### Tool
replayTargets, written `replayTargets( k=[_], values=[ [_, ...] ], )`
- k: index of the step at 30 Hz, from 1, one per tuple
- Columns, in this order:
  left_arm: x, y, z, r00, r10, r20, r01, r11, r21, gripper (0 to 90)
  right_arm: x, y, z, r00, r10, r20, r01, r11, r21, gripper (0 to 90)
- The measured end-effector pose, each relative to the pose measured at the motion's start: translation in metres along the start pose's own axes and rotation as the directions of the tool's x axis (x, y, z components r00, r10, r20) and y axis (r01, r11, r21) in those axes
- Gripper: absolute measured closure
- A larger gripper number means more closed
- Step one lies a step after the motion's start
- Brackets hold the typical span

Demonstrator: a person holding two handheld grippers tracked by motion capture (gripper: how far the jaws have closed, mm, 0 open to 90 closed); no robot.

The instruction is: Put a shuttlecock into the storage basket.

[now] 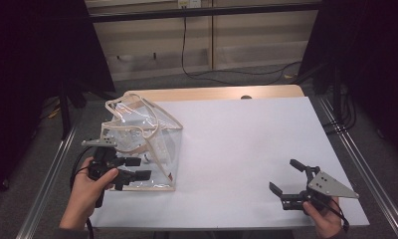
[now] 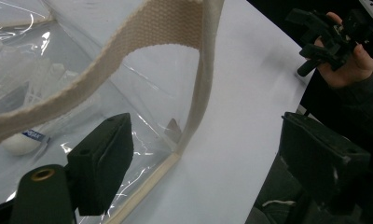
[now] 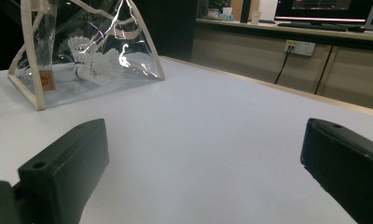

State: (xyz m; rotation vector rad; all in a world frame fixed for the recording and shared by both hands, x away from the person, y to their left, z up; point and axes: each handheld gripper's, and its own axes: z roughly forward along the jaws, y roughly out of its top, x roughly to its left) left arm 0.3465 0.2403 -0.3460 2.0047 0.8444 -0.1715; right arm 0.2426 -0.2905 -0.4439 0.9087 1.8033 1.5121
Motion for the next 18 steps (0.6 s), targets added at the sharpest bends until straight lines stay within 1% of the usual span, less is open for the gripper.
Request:
replayTargets(
  k=[4, 11, 12, 18],
  values=[
    [0.002, -0.004, 0.002, 1.0000, -0.005, -0.003, 0.005, 1.0000, -0.004, 17.7, 0.000, 0.000, 0.000, 1.0000, -0.002, 0.002, 0.002, 1.000, 0.000, 0.7],
    [0.003, -0.009, 0.004, 1.0000, 0.001, -0.010, -0.001, 1.0000, -0.007, 17.1, 0.000, 0.000, 0.000, 1.0000, -0.002, 0.002, 0.002, 1.000, -0.001, 0.7],
    [0.003, -0.010, 0.004, 0.9999, 0.005, -0.015, -0.005, 1.0000, -0.001, 17.1, 0.000, 0.000, 0.000, 1.0000, -0.002, 0.002, 0.002, 1.000, -0.001, 0.7],
    [0.003, -0.013, 0.007, 0.9998, 0.001, -0.019, -0.002, 1.0000, -0.004, 16.9, 0.000, 0.000, 0.000, 1.0000, -0.002, 0.001, 0.002, 1.000, -0.002, 0.6]
  ],
)
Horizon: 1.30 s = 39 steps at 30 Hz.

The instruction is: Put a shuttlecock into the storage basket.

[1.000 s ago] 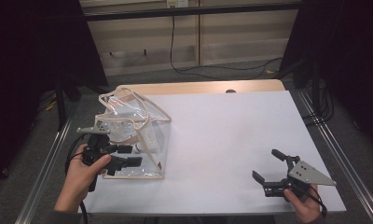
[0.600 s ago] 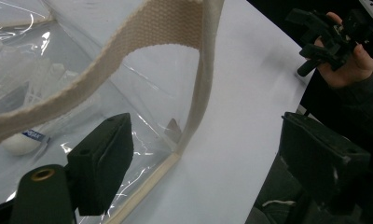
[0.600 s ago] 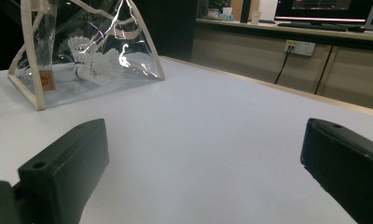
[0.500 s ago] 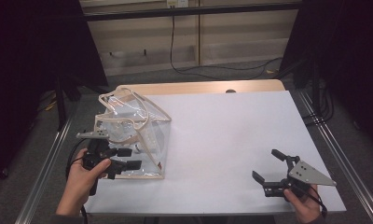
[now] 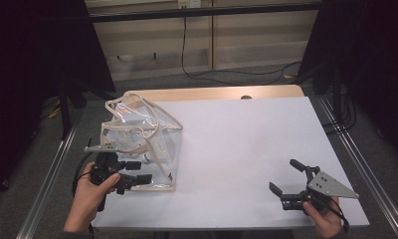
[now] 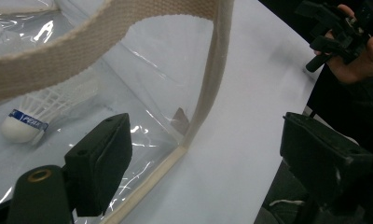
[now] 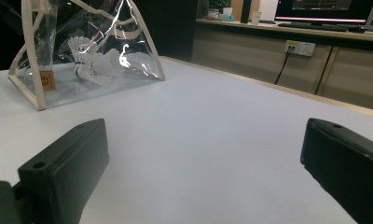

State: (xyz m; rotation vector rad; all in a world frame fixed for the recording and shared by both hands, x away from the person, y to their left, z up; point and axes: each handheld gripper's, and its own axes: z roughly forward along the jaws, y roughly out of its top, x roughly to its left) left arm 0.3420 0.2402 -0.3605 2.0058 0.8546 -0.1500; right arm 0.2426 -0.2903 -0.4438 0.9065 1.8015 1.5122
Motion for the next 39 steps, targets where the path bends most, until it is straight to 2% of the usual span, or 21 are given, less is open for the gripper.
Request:
replayTargets(
  k=[16, 27, 39],
  values=[
    [0.005, -0.013, 0.003, 0.9999, -0.002, -0.011, 0.002, 1.0000, -0.006, 16.6, 0.000, 0.000, 0.000, 1.0000, -0.002, -0.003, 0.002, 1.000, 0.000, 0.6],
    [0.008, -0.021, 0.003, 0.9997, -0.007, -0.022, 0.006, 0.9996, -0.027, 16.5, 0.000, 0.000, 0.000, 1.0000, -0.004, 0.000, 0.004, 1.000, 0.002, 0.7],
    [0.010, -0.027, 0.008, 0.9995, -0.006, -0.030, 0.006, 0.9999, -0.016, 16.4, 0.000, 0.000, 0.000, 1.0000, -0.006, -0.002, 0.006, 1.000, 0.005, 0.7]
  ],
)
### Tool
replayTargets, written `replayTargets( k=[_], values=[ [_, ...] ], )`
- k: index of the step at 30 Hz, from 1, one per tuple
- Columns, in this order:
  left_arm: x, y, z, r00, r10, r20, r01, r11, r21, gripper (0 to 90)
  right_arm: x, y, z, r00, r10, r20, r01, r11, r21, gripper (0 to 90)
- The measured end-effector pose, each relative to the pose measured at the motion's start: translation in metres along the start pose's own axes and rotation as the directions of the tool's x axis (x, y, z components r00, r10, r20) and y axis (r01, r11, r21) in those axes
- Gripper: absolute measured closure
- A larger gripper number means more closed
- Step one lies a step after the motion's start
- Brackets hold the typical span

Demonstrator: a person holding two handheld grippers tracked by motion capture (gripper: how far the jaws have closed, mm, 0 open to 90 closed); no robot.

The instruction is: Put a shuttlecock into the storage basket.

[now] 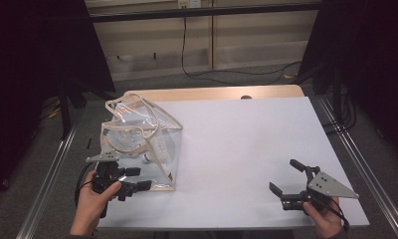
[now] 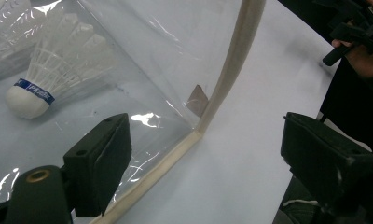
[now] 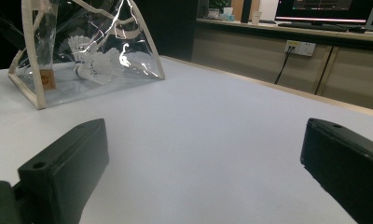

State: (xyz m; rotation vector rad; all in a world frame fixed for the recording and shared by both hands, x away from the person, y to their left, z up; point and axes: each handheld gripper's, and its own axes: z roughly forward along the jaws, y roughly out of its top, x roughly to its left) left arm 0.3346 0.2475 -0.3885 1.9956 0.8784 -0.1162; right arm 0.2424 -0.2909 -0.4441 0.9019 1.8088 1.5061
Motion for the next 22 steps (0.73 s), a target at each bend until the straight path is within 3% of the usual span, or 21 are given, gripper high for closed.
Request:
replayTargets(
  k=[22],
  values=[
    [0.003, -0.009, 0.011, 1.0000, 0.001, -0.009, -0.001, 0.9999, 0.011, 15.8, -0.001, -0.001, -0.001, 1.0000, 0.001, 0.000, -0.001, 1.000, 0.002, 0.6]
  ],
)
